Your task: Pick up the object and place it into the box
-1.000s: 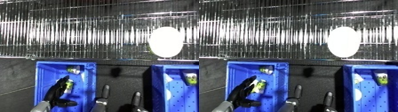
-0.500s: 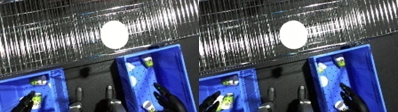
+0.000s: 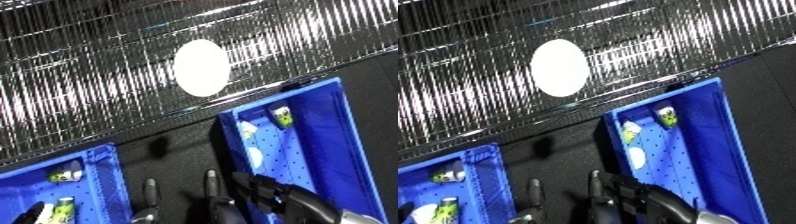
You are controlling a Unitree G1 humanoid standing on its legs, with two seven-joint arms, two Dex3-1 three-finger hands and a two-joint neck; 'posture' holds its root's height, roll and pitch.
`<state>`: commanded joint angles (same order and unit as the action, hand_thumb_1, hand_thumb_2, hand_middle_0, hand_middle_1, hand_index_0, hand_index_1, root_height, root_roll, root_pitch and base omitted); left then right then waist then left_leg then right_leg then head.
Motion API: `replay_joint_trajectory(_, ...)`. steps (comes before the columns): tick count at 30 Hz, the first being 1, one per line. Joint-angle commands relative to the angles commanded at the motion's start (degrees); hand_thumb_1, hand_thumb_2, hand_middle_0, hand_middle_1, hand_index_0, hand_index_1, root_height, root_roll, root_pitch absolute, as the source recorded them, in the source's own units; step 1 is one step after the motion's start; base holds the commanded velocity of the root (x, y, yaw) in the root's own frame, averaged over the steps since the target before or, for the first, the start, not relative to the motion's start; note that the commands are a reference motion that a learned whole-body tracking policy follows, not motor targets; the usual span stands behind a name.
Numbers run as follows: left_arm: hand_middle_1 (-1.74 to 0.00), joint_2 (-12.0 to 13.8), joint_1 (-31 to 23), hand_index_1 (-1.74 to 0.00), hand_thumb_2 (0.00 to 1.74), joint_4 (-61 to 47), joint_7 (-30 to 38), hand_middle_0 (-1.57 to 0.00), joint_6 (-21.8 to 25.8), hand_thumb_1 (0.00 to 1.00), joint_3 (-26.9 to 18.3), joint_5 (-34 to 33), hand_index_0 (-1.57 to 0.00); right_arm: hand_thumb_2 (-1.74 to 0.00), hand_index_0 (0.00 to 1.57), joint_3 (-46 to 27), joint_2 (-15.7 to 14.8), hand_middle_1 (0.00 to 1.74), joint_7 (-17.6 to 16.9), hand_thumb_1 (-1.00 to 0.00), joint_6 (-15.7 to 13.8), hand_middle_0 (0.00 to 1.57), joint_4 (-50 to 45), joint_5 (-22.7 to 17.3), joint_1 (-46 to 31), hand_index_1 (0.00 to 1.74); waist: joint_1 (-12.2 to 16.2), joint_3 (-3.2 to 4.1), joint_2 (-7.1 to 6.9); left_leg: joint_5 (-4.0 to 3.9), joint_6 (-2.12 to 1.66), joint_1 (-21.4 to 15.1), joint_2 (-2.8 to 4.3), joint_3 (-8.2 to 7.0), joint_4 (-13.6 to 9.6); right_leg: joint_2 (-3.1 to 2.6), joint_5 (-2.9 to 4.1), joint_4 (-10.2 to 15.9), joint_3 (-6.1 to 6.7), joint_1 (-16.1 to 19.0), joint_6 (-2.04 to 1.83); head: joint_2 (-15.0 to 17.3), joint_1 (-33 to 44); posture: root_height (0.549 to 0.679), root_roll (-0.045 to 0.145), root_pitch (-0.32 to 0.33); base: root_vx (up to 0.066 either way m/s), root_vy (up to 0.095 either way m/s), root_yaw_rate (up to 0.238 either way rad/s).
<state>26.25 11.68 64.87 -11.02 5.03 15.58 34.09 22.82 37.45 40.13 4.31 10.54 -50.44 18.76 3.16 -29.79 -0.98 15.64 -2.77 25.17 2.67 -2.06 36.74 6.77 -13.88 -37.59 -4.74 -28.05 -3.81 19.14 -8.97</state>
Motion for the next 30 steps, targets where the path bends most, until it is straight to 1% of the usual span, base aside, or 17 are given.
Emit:
replay_joint_trajectory(4, 0.0, -0.29, -0.15, 0.0, 0.0, 1.38, -0.49, 0.0, 0.69, 0.0, -0.45, 0.29, 0.0, 0.0, 0.0, -2.63, 1.19, 0.0, 1.54, 0.0, -2.63, 0.0, -7.8, -3.47, 0.99, 0.0, 0.3, 0.0, -0.2, -0.04, -0.23, 0.13, 0.44, -0.32, -0.1, 0.09, -0.1, 0.01, -0.07, -0.12, -0.14, -0.21, 0.99, 0.645, 0.052, 0.077, 0.0, -0.001, -0.008)
replay_joint_trajectory(6, 0.0, -0.59, -0.12, 0.0, 0.0, 1.85, -0.59, 0.0, 0.82, 0.0, -0.68, 0.18, 0.0, 0.0, 0.0, -4.26, 1.15, 0.0, 1.16, 0.0, -4.59, 0.0, -10.55, -4.85, 1.51, 0.0, 0.37, 0.0, -0.22, 0.0, -0.28, 0.26, 0.56, -0.42, -0.04, 0.18, -0.13, -0.03, -0.15, -0.19, -0.2, -0.16, 1.22, 0.646, 0.053, 0.078, 0.002, 0.001, 0.016)
replay_joint_trajectory(7, 0.0, -0.74, -0.08, 0.0, 0.0, 2.03, -0.62, 0.0, 0.83, 0.0, -0.83, 0.08, 0.0, 0.0, 0.0, -5.17, 0.99, 0.0, 0.42, 0.0, -5.79, 0.0, -11.61, -5.24, 1.77, 0.0, 0.42, 0.0, -0.21, 0.02, -0.3, 0.35, 0.61, -0.47, 0.0, 0.25, -0.13, -0.08, -0.2, -0.25, -0.23, -0.19, 1.42, 0.646, 0.054, 0.079, 0.0, 0.001, 0.026)
replay_joint_trajectory(9, 0.0, -1.06, 0.0, 0.0, 0.0, 2.16, -0.55, 0.0, 0.74, 0.0, -1.1, -0.12, 0.0, 0.0, 0.0, -7.14, 0.54, 0.0, -2.12, 0.0, -8.25, 0.0, -13.13, -5.25, 2.29, 0.0, 0.52, 0.0, -0.15, 0.08, -0.33, 0.51, 0.69, -0.56, 0.09, 0.36, -0.12, -0.18, -0.26, -0.42, -0.28, -0.22, 1.9, 0.645, 0.055, 0.08, 0.001, 0.002, 0.027)
replay_joint_trajectory(11, 0.0, -1.42, -0.08, 0.0, 0.0, 2.16, -0.43, 0.0, 0.64, 0.0, -1.46, -0.34, 0.0, 0.0, 0.0, -9.29, -0.06, 0.0, -5.47, 0.0, -11.13, 0.0, -14.04, -4.37, 2.86, 0.0, 0.64, 0.0, -0.05, 0.12, -0.36, 0.61, 0.76, -0.67, 0.1, 0.46, -0.08, -0.25, -0.28, -0.61, -0.32, -0.62, 2.36, 0.645, 0.056, 0.082, 0.004, 0.006, 0.018)
replay_joint_trajectory(13, 0.0, -1.78, -0.17, 0.0, 0.0, 2.04, -0.23, 0.0, 0.45, 0.0, -1.73, -0.6, 0.0, 0.0, 0.0, -11.08, -0.55, 0.0, -9.01, 0.0, -14.2, 0.0, -14.31, -2.11, 3.65, 0.0, 0.67, 0.0, 0.08, 0.14, -0.37, 0.62, 0.78, -0.78, 0.04, 0.5, -0.04, -0.25, -0.28, -0.74, -0.34, -0.54, 2.3, 0.646, 0.057, 0.084, 0.007, 0.01, 0.004)
replay_joint_trajectory(15, 0.0, -2.13, -0.2, 0.0, 0.0, 1.9, 0.03, 0.0, 0.18, 0.0, -1.86, -0.82, 0.0, 0.0, 0.0, -12.28, -0.8, 0.0, -12.76, 0.0, -16.99, 0.0, -14.2, 1.17, 4.86, 0.0, 0.64, 0.0, 0.21, 0.13, -0.35, 0.62, 0.79, -0.87, -0.01, 0.53, -0.02, -0.24, -0.29, -0.82, -0.33, -0.52, 2.0, 0.646, 0.058, 0.085, 0.01, 0.011, 0.002)
replay_joint_trajectory(17, 0.0, -2.49, -0.26, 0.0, 0.0, 1.7, 0.26, 0.0, 0.03, 0.0, -1.85, -0.99, 0.0, 0.0, 0.0, -13.11, -0.77, 0.0, -16.58, 0.0, -19.25, 0.0, -13.77, 3.94, 6.55, 0.0, 0.5, 0.0, 0.36, 0.13, -0.28, 0.53, 0.78, -0.92, -0.06, 0.55, -0.05, -0.22, -0.32, -0.78, -0.25, -0.13, 1.67, 0.646, 0.059, 0.085, 0.022, 0.014, 0.011)
replay_joint_trajectory(20, 0.0, -3.08, -0.48, 0.0, 0.0, 1.35, 0.47, 0.0, 0.0, 0.0, -1.66, -1.31, 0.0, 0.0, 0.0, -14.08, -0.94, 0.0, -21.33, 0.0, -21.99, 0.0, -12.95, 6.0, 9.2, 0.0, 0.13, 0.0, 0.67, 0.19, -0.15, 0.38, 0.66, -0.9, -0.11, 0.65, -0.18, -0.27, -0.39, -0.64, -0.09, 0.17, 0.64, 0.646, 0.061, 0.083, 0.032, 0.016, 0.027)
replay_joint_trajectory(23, 0.0, -3.59, -0.39, 0.0, 0.0, 0.82, 1.06, 0.0, -0.51, 0.0, -1.18, -1.63, 0.0, 0.0, 0.0, -14.33, -1.49, 0.0, -25.22, 0.0, -24.11, 0.0, -11.55, 8.04, 12.11, 0.0, -0.46, 0.0, 1.1, 0.25, -0.01, 0.41, 0.31, -0.75, -0.08, 0.81, -0.25, -0.36, -0.48, -0.64, 0.06, 0.62, -0.81, 0.646, 0.064, 0.083, 0.028, 0.013, 0.059)
replay_joint_trajectory(25, 0.0, -3.8, -0.22, 0.0, 0.0, 0.52, 1.54, 0.0, -1.07, 0.0, -0.85, -1.79, 0.0, 0.0, 0.0, -14.02, -1.61, 0.0, -27.81, 0.0, -24.86, 0.0, -10.49, 9.65, 14.28, 0.0, -0.9, 0.0, 1.37, 0.27, 0.07, 0.47, 0.05, -0.66, 0.03, 0.93, -0.24, -0.4, -0.54, -0.66, 0.16, 1.9, -2.1, 0.646, 0.066, 0.082, 0.018, 0.021, 0.066)
replay_joint_trajectory(28, 0.0, -4.04, -0.12, 0.0, 0.0, 0.51, 1.8, 0.0, -1.55, 0.0, -0.23, -1.9, 0.0, 0.0, 0.0, -13.04, -0.94, 0.0, -31.24, 0.0, -25.06, 0.0, -8.14, 11.48, 17.56, 0.0, -1.82, 0.0, 1.71, 0.44, 0.16, 0.64, -0.31, -0.43, 0.7, 1.19, -0.3, -0.65, -0.7, -0.58, 0.41, 2.55, -3.68, 0.646, 0.069, 0.077, 0.025, 0.025, 0.061)
replay_joint_trajectory(30, 0.0, -4.17, -0.11, 0.0, 0.0, 0.45, 1.81, 0.0, -1.83, 0.0, 0.48, -1.77, 0.0, 0.0, 0.0, -12.09, -0.09, 0.0, -33.28, 0.0, -24.79, 0.0, -6.05, 12.32, 19.72, 0.0, -2.73, 0.0, 1.99, 0.65, 0.31, 0.86, -0.54, -0.2, 1.46, 1.46, -0.42, -1.14, -0.91, -0.59, 0.61, 2.56, -5.0, 0.645, 0.07, 0.072, 0.039, 0.011, 0.075)
